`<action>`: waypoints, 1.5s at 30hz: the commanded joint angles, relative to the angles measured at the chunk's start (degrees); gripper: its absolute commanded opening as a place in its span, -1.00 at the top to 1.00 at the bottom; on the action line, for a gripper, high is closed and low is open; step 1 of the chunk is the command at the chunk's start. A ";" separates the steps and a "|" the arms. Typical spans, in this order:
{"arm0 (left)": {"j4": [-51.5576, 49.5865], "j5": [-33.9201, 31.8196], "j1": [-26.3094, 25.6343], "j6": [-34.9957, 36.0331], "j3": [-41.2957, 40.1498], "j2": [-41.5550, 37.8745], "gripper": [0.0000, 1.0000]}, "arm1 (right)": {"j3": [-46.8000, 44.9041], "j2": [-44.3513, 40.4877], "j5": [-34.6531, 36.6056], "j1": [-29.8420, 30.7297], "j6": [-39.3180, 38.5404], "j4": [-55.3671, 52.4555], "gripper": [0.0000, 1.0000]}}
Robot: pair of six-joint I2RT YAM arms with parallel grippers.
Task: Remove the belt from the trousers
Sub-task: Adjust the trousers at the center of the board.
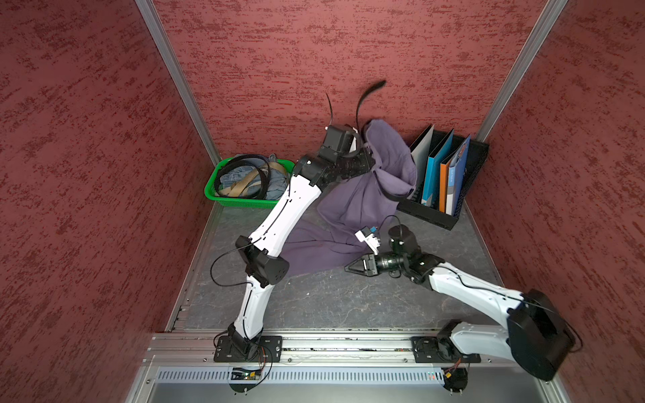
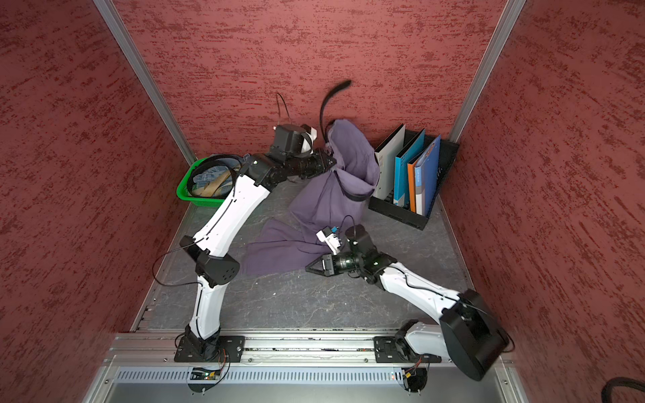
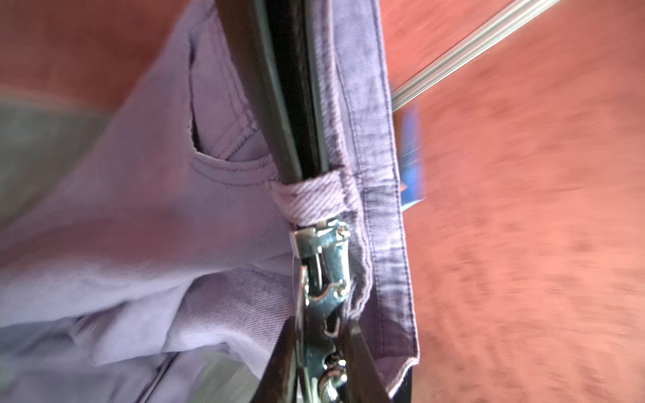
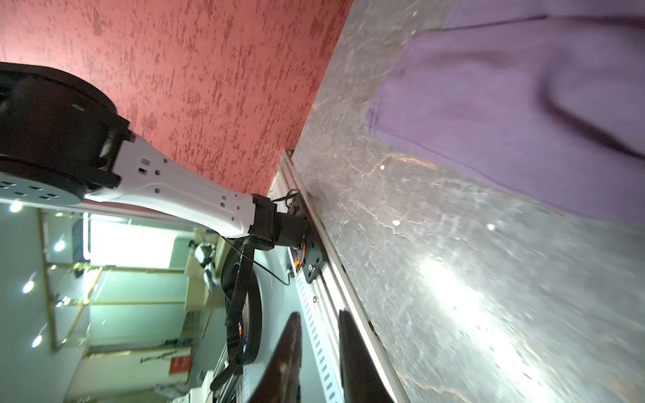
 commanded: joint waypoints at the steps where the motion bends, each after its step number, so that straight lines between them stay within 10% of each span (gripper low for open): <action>1: 14.15 2.94 0.36 0.50 10.47 -3.49 1.00 | 6.61 9.17 -4.83 2.32 -1.27 8.22 0.58; 8: 4.25 1.65 3.07 0.84 3.06 -13.81 1.00 | 24.23 37.59 -2.69 0.18 6.49 21.01 0.56; 19: -21.37 -13.07 8.21 7.21 0.29 -28.13 1.00 | 76.14 54.67 22.18 -12.59 -9.69 -36.97 0.57; 26: -19.16 -13.63 7.65 4.94 -27.61 -37.40 1.00 | 116.80 65.48 27.14 -13.48 -15.72 -50.36 0.50; 34: -9.61 -9.14 9.51 3.16 -51.09 -42.84 1.00 | 107.17 52.14 20.22 -9.99 -29.08 -41.53 0.43; 45: -0.90 -5.99 9.65 2.21 -63.34 -43.67 1.00 | 62.14 46.92 15.92 -7.08 -17.02 -47.58 0.69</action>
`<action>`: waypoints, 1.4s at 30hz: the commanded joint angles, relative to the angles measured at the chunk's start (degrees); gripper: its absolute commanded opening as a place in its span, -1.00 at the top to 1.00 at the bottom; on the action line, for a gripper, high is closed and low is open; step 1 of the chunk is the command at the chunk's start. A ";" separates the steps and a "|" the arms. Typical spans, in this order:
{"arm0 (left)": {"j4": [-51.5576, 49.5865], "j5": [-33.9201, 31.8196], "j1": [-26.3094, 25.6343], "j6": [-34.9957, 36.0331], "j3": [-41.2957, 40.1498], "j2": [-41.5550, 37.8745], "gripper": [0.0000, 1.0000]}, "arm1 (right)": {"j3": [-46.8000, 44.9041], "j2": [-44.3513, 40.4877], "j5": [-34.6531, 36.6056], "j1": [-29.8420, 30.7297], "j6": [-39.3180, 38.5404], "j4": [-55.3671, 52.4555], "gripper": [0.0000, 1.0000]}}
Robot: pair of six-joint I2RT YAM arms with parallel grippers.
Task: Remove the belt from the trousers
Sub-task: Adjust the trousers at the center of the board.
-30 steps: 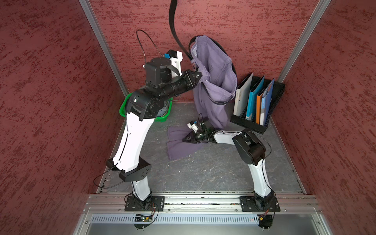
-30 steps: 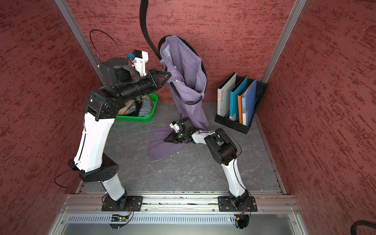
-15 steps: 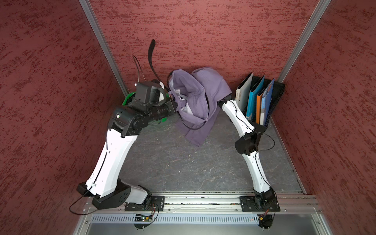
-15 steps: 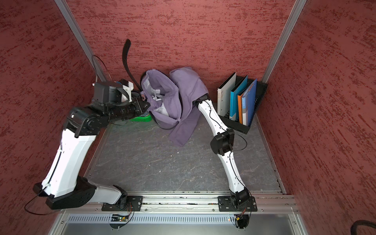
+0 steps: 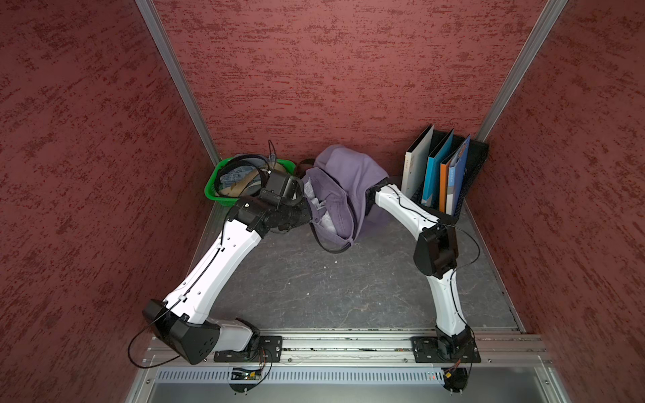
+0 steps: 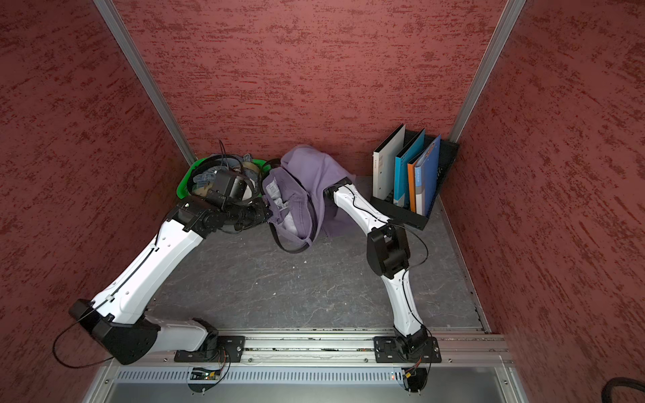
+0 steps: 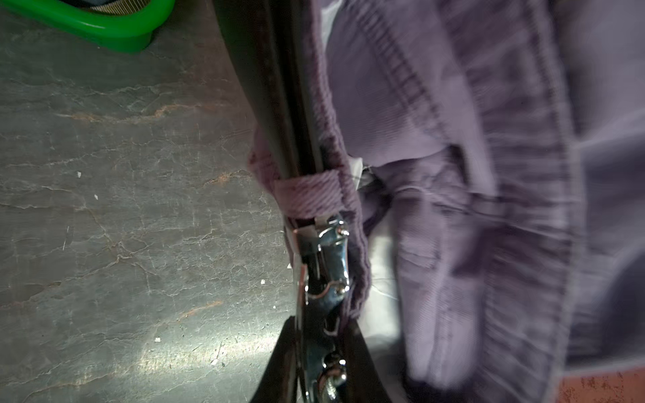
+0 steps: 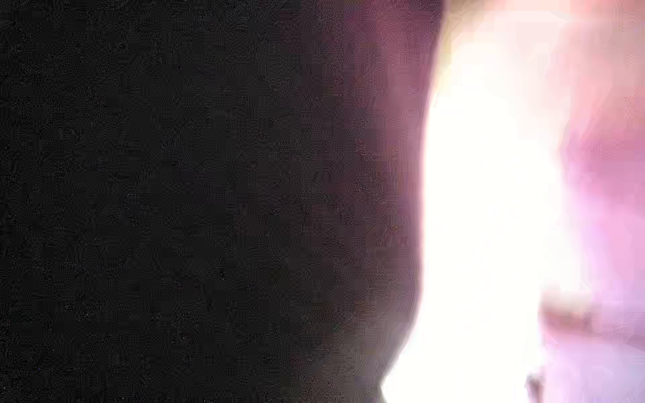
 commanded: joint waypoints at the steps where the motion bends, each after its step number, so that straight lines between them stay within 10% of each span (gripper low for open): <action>1: 9.22 1.53 0.26 0.22 -0.46 -0.91 1.00 | -9.95 -3.75 -1.17 1.69 2.93 -6.37 0.71; 19: 15.83 1.28 -0.73 0.52 0.55 6.66 1.00 | -48.56 -34.50 10.52 12.44 5.82 -37.48 0.75; 35: 22.57 11.70 6.33 -3.05 26.46 7.03 1.00 | -57.19 -19.90 -2.00 41.91 3.37 -39.31 0.75; 42: 39.41 18.92 17.54 -14.33 16.20 -0.15 1.00 | -54.86 -18.60 -2.83 45.96 3.01 -39.26 0.74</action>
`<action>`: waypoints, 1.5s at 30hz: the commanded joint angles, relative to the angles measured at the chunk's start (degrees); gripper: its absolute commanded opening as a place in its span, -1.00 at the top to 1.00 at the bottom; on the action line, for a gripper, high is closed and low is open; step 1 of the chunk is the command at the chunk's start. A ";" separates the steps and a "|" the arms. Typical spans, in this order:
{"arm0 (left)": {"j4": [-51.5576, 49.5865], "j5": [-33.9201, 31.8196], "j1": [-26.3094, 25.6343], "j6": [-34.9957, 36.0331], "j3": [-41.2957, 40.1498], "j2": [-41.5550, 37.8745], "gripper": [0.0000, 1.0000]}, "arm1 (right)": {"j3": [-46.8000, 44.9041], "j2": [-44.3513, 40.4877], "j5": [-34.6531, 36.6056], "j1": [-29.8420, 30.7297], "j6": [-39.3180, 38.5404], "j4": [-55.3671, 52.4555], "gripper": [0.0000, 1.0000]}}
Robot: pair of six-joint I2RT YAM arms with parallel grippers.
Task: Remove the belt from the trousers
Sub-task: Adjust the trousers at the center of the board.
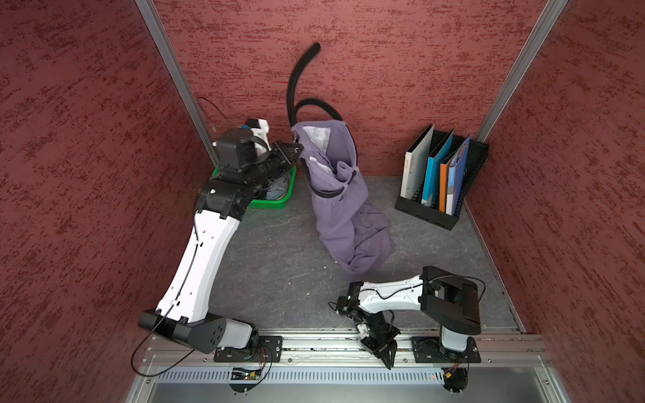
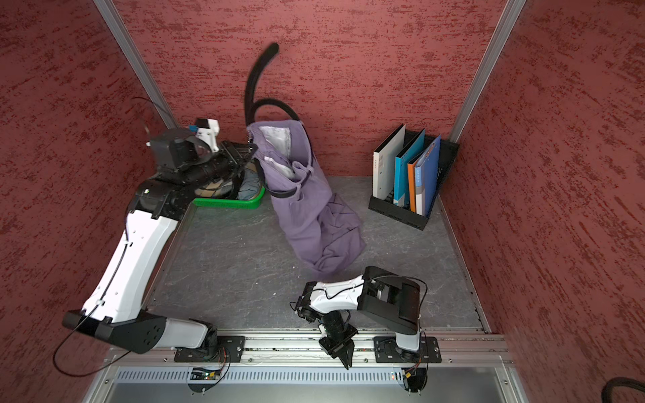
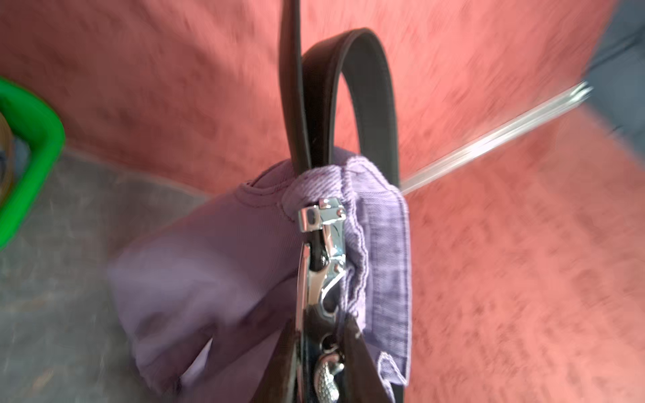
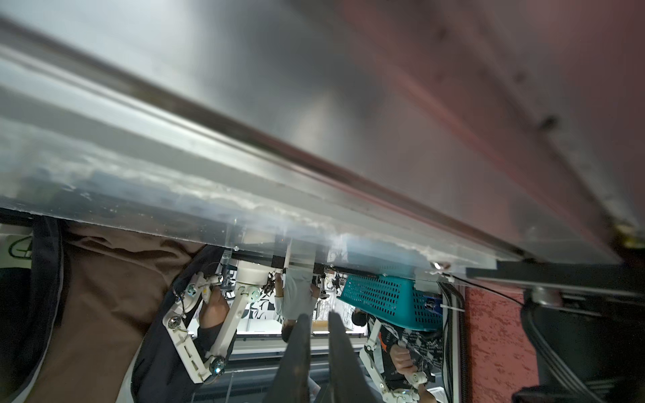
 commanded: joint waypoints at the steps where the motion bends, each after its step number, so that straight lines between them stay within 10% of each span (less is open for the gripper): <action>1: 12.18 4.49 2.01 -4.44 1.27 0.29 1.00 | 0.75 0.84 -2.12 1.62 -0.99 1.02 0.74; 6: 12.00 5.73 1.49 -5.40 -2.59 1.10 1.00 | 15.56 -9.80 1.64 -4.83 -1.57 -0.53 0.75; 10: 7.45 3.20 0.09 -3.13 -5.91 -0.41 1.00 | 21.50 -20.08 4.27 -23.90 4.06 9.58 0.78; 18: -9.15 -7.59 -5.26 7.33 -5.35 -1.20 1.00 | 18.45 -12.60 7.59 -40.81 8.50 25.84 0.78; 31: -20.71 -25.84 -12.62 14.69 -18.37 -6.04 1.00 | 17.76 2.33 -7.28 -43.17 8.14 32.56 0.76; 45: -13.45 -18.89 -13.99 16.90 -27.26 -8.26 1.00 | 42.80 22.26 32.33 -46.00 13.94 32.06 0.74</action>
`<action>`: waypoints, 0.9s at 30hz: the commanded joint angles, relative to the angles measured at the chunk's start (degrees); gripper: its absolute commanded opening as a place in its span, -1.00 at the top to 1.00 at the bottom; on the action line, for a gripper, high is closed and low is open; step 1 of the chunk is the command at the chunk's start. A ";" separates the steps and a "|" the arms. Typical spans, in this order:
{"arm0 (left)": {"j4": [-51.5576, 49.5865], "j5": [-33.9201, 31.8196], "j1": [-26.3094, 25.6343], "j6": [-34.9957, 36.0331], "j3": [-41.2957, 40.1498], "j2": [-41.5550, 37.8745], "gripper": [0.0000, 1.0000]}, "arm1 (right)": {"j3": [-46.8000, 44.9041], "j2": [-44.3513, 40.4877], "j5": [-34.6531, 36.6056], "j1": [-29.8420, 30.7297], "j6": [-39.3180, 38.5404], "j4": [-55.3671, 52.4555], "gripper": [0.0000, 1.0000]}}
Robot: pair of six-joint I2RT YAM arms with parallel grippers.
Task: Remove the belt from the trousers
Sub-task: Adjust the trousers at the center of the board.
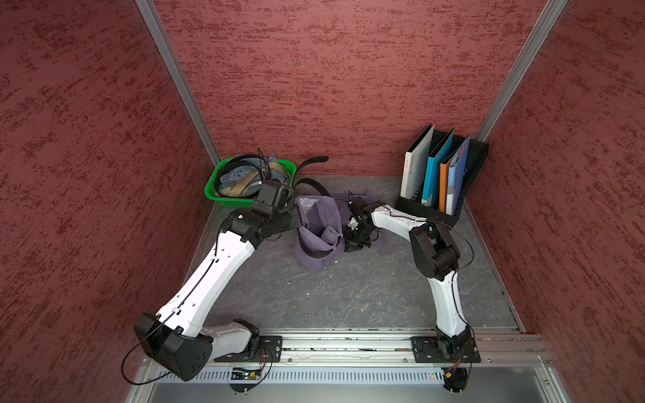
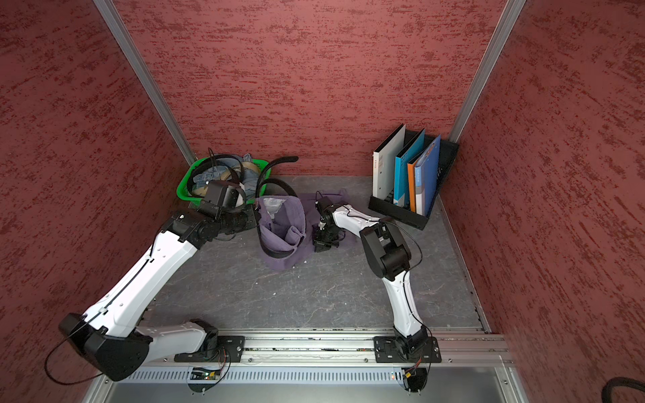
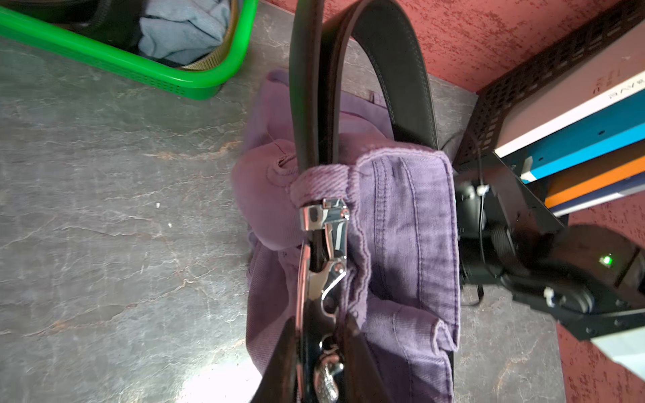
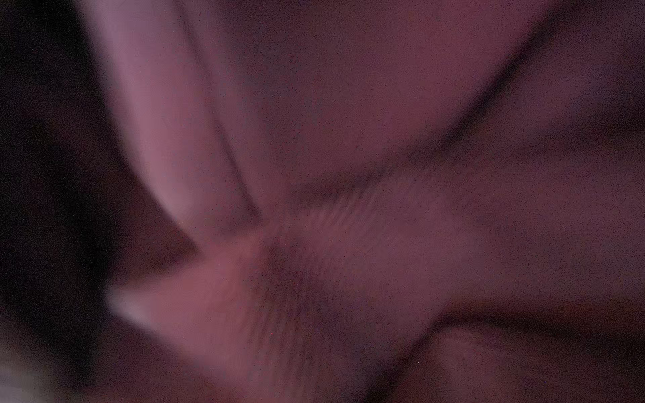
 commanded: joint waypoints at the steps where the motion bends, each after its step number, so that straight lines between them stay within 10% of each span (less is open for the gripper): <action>1: 6.85 2.68 -1.38 1.24 -2.53 -2.13 1.00 | 5.51 2.10 20.52 -2.27 3.85 3.99 0.74; 12: 22.40 4.84 -4.60 -1.25 -23.06 -6.13 1.00 | -3.62 -10.73 34.06 -3.55 -3.23 34.70 0.68; 20: 15.35 -15.41 -8.89 -9.45 -26.80 -2.11 1.00 | -21.17 -34.74 17.08 -1.68 -7.03 30.13 0.66; 27: -8.99 -32.86 -7.46 -20.82 -20.36 3.88 1.00 | -26.03 -34.82 -0.73 -0.19 -7.68 26.46 0.71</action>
